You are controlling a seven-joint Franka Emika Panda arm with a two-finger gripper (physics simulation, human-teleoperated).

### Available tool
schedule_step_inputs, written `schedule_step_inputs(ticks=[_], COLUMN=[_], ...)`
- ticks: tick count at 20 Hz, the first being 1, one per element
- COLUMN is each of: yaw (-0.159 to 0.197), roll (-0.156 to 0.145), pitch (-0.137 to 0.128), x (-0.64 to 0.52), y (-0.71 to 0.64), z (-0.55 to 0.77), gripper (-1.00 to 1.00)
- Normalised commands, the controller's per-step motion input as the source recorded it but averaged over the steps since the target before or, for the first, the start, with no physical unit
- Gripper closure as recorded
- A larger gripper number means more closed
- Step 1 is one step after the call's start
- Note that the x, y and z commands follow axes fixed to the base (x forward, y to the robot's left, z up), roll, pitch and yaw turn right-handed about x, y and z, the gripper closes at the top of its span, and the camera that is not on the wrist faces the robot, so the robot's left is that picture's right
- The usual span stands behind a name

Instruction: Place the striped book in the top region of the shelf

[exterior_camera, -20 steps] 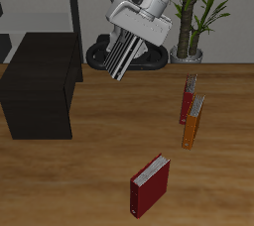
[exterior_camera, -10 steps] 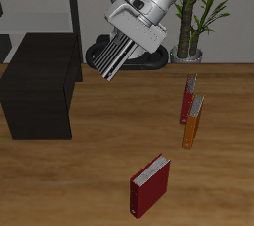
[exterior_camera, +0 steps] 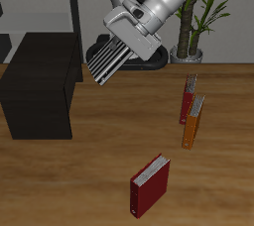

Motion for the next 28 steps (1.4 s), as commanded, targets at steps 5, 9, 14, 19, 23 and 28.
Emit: schedule_step_inputs(ticks=[5, 9, 14, 19, 23, 28], yaw=[0.057, 0.047, 0.017, 0.027, -0.007, -0.011], roll=[-0.003, -0.035, -0.049, -0.019, -0.049, -0.081], pitch=[0.024, 0.012, 0.002, 0.034, 0.016, 0.006], x=[0.14, 0.16, 0.06, 0.02, -0.02, 0.02], y=[0.32, 0.3, 0.18, 0.2, -0.04, -0.3], z=[-0.28, -0.27, -0.12, -0.25, -0.08, 0.01], gripper=[1.0, 1.0, 1.0, 1.0, 1.0, 1.0])
